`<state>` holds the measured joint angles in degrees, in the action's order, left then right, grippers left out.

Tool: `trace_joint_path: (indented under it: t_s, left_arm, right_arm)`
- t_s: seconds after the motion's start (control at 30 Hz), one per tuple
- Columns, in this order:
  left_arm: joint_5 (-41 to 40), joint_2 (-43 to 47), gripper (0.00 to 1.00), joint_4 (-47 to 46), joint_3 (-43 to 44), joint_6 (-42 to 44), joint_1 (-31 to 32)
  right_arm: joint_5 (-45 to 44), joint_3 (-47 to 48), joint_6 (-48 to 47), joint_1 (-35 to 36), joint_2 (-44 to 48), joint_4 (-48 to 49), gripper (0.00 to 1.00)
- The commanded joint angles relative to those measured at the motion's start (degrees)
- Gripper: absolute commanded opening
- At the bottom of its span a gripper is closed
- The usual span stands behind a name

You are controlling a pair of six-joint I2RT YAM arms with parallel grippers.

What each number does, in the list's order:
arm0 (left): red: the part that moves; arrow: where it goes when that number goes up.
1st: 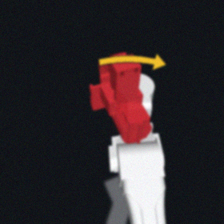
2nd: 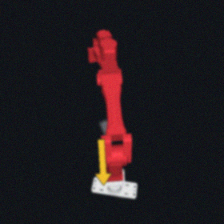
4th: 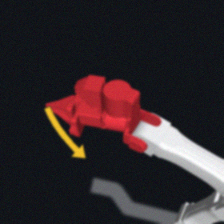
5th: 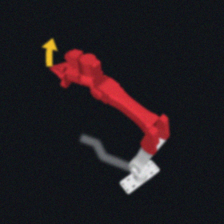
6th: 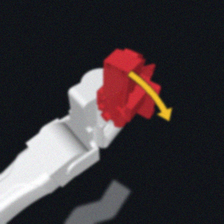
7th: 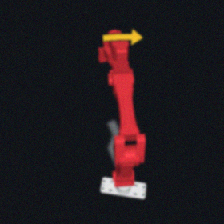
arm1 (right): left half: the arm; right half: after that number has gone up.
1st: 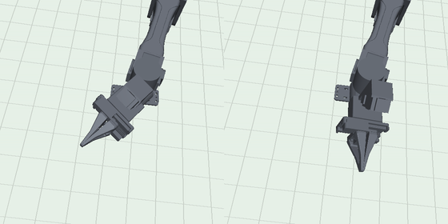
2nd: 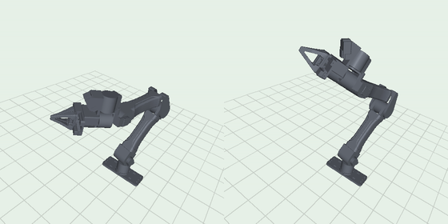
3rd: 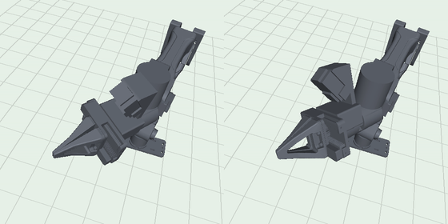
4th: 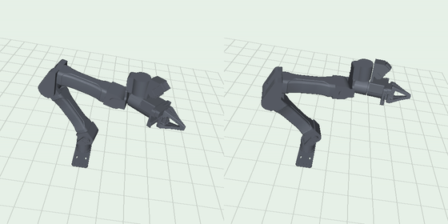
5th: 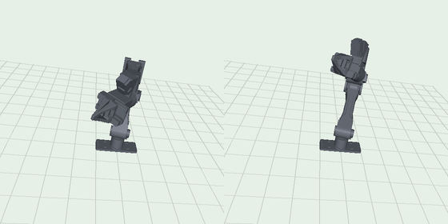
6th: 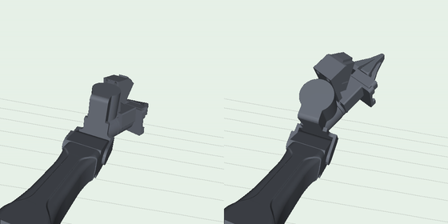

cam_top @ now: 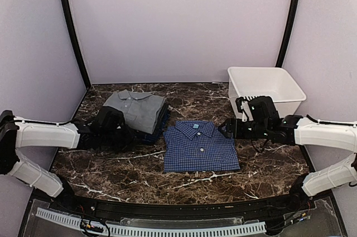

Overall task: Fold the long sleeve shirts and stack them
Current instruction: Move the square-folded shirt to the center of the board, then pick up the square-folded shirt from the center of the board.

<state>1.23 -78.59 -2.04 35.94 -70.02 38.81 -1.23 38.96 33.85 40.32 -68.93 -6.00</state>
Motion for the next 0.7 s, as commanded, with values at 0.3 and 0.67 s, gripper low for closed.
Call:
trace_joint_path:
  t_s: [0.3, 0.67]
  left_arm:
    - [13.5, -2.9, 0.50, 7.1, 11.7, 26.9, 2.4]
    - [11.6, -19.9, 0.50, 10.6, 24.5, 29.4, 6.6]
  right_arm:
    - [-6.3, -1.3, 6.8, -0.7, -5.1, -8.7, 0.79]
    - [-5.8, -1.5, 8.7, -1.9, -10.5, -5.9, 0.74]
